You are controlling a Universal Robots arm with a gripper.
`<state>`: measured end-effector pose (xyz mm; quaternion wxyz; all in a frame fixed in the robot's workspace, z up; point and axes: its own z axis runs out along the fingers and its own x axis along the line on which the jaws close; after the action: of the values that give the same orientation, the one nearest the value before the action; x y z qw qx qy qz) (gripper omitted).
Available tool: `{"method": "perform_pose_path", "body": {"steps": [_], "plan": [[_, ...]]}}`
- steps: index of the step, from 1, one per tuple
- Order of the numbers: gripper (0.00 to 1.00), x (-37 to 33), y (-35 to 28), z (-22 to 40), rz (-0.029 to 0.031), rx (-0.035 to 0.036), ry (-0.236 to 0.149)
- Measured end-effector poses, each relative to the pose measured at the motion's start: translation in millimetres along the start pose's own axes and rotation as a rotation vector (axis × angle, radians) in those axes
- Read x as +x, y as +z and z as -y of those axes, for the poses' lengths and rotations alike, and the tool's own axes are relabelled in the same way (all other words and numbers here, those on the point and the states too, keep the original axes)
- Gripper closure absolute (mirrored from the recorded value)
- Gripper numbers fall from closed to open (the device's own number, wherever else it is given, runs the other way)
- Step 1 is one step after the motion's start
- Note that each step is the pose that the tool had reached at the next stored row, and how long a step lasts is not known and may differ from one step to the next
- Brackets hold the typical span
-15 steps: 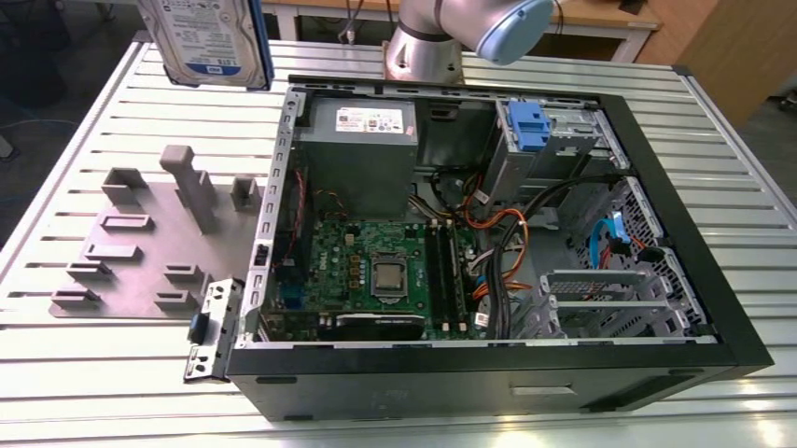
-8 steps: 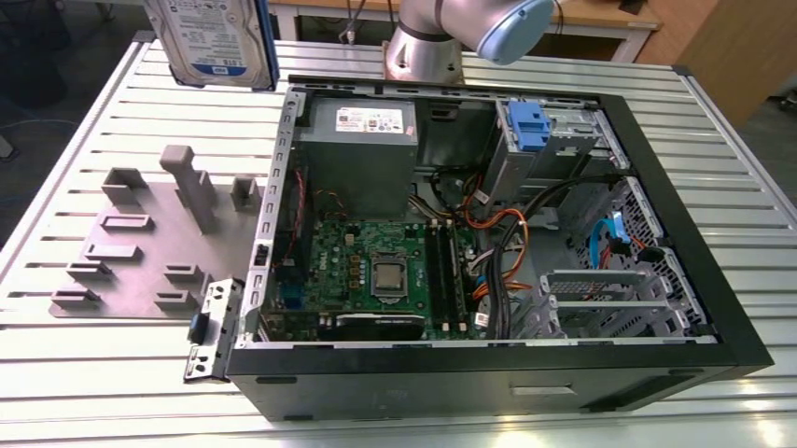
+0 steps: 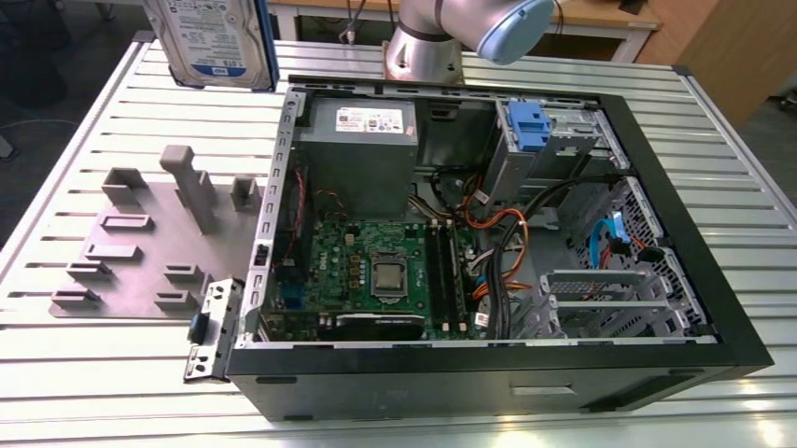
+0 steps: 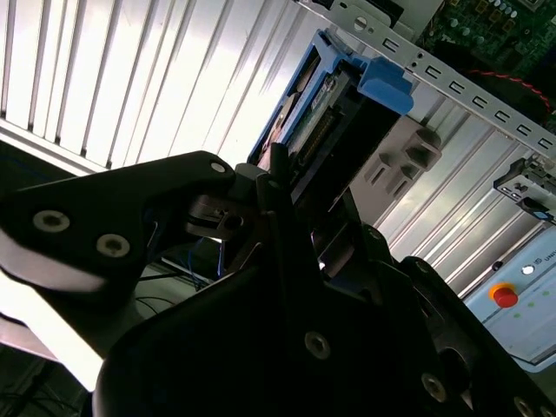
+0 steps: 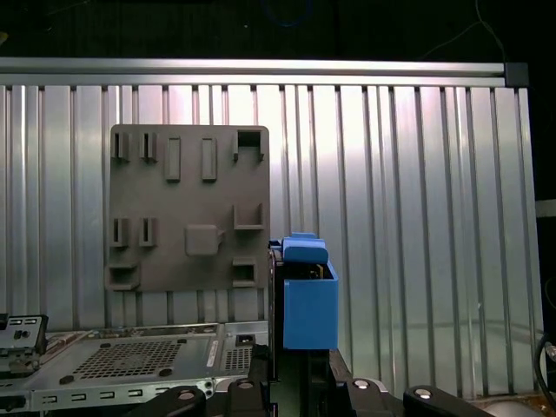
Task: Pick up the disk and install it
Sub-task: 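Pick up the disk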
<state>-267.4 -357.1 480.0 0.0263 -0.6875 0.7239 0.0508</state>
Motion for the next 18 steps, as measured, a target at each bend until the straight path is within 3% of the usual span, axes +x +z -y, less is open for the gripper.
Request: {"method": "perform_pose_path", "body": {"steps": [10, 15, 18], "plan": [[0.65, 0.0, 0.0, 0.0, -0.0010, 0.0001, 0.000], [0.65, 0.0, 0.0, 0.0, -0.0183, 0.0011, 0.001], [0.65, 0.0, 0.0, 0.0, -0.0185, 0.0010, 0.001]]}}
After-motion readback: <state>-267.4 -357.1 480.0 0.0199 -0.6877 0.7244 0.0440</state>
